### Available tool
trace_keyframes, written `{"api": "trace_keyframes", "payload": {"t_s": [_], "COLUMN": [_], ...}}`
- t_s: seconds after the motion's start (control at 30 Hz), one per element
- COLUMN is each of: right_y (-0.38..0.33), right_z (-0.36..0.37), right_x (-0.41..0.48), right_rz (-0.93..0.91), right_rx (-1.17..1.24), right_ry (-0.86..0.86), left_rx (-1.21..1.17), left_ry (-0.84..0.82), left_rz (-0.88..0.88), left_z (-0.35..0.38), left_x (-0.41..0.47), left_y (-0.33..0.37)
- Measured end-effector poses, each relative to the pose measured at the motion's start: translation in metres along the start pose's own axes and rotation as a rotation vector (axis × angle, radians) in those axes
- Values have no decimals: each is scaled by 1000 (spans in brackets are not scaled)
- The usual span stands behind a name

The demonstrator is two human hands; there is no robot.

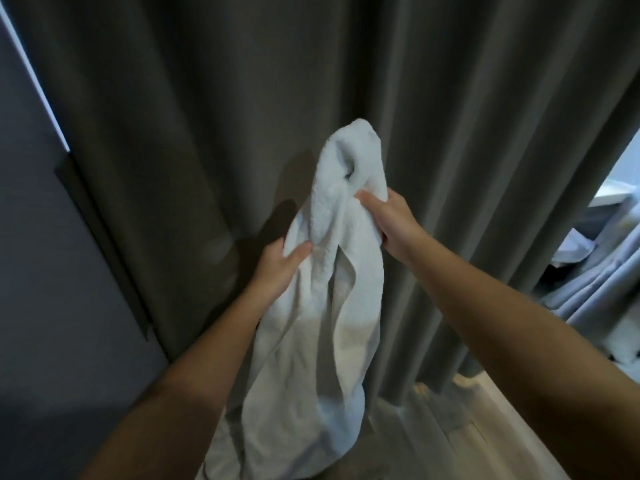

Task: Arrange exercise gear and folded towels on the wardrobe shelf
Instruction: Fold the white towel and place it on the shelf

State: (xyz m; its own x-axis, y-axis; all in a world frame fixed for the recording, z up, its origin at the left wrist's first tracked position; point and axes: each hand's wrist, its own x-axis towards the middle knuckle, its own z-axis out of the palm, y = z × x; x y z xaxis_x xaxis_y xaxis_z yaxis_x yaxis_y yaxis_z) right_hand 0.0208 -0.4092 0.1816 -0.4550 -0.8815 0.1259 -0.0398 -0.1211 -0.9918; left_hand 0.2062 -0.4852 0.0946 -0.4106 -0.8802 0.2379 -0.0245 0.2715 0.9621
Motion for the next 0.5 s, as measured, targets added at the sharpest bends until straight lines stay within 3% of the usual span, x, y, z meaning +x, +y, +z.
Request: {"api": "trace_keyframes", "payload": {"t_s": [0.23, 0.5], "right_y": [-59, -91], "right_z": [-37, -69], "right_x": [-17, -47], "right_rz": [-30, -70], "right_rx": [91, 177], "right_ry": [37, -83], "left_rx": [48, 90], "left_ry": [36, 173], "left_rz": [135, 190], "left_z": [20, 45], "left_x": [-4, -45], "left_y": [94, 155]}}
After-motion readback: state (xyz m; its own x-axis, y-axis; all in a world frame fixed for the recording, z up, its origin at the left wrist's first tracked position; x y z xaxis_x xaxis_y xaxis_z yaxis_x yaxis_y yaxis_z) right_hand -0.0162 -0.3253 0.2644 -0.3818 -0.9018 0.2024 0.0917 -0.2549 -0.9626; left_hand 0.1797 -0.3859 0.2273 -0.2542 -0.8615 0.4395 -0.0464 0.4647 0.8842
